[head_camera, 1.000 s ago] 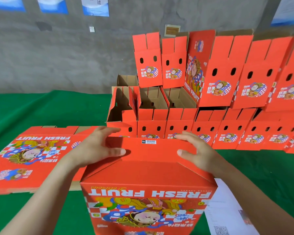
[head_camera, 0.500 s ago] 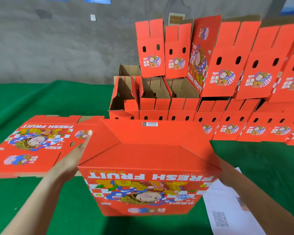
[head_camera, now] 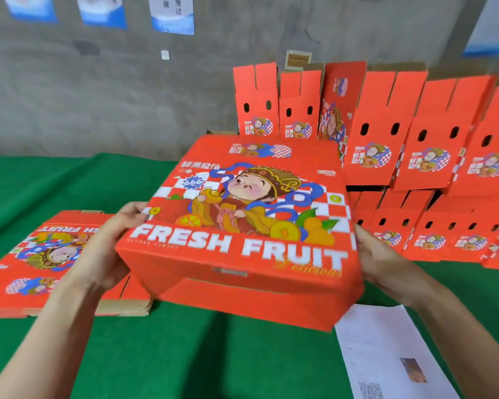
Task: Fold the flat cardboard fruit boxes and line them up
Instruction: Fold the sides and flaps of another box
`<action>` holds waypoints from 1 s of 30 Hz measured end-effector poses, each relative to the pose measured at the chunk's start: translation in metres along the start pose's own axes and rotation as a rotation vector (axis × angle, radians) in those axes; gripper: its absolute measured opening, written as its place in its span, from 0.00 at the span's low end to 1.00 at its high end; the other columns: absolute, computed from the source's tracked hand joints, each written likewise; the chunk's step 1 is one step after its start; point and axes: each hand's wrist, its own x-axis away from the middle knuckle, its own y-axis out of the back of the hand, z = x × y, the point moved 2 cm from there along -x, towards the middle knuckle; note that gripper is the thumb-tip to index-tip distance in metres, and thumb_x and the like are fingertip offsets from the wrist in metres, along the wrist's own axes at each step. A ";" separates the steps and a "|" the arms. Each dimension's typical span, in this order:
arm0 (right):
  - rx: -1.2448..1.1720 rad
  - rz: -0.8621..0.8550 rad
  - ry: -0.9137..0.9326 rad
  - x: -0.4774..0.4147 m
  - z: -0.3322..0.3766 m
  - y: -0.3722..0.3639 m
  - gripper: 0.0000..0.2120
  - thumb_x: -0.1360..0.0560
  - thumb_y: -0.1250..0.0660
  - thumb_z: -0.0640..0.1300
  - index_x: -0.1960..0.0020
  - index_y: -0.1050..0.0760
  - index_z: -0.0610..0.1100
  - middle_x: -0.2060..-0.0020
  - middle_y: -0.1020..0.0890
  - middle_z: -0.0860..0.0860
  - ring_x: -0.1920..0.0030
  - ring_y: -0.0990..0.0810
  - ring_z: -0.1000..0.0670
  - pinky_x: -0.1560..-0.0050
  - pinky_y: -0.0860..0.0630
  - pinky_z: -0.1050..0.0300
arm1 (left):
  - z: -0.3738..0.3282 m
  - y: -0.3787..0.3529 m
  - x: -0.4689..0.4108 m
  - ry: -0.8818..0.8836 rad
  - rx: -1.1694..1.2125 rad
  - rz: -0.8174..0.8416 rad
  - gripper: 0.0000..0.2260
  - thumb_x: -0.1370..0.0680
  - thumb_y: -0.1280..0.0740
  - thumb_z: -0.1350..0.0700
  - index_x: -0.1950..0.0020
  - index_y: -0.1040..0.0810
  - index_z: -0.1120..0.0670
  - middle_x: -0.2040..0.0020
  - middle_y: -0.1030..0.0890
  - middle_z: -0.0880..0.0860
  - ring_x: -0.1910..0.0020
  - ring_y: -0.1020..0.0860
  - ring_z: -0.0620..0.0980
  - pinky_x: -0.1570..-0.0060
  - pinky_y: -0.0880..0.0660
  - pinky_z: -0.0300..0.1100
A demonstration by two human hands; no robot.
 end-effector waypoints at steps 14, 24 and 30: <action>0.240 -0.261 0.333 -0.051 0.053 -0.006 0.64 0.52 0.17 0.48 0.34 0.55 0.79 0.36 0.35 0.58 0.61 0.18 0.53 0.64 0.19 0.52 | -0.037 -0.012 -0.076 -0.337 -0.573 -0.031 0.20 0.17 0.44 0.60 0.44 0.25 0.33 0.54 0.18 0.35 0.59 0.20 0.34 0.63 0.23 0.30; 0.540 -0.500 0.574 -0.131 0.094 0.015 0.56 0.39 0.22 0.34 0.33 0.50 0.77 0.44 0.37 0.62 0.69 0.24 0.60 0.64 0.27 0.71 | -0.044 -0.105 -0.156 -0.400 -0.748 0.211 0.26 0.20 0.38 0.63 0.24 0.42 0.52 0.29 0.30 0.51 0.32 0.30 0.49 0.30 0.34 0.48; 0.671 -0.689 0.452 -0.183 0.081 0.058 0.53 0.35 0.24 0.34 0.29 0.50 0.72 0.47 0.35 0.51 0.60 0.27 0.62 0.56 0.32 0.73 | -0.028 -0.170 -0.190 -0.417 -0.753 0.343 0.25 0.19 0.40 0.62 0.25 0.43 0.50 0.30 0.36 0.40 0.37 0.32 0.30 0.36 0.37 0.27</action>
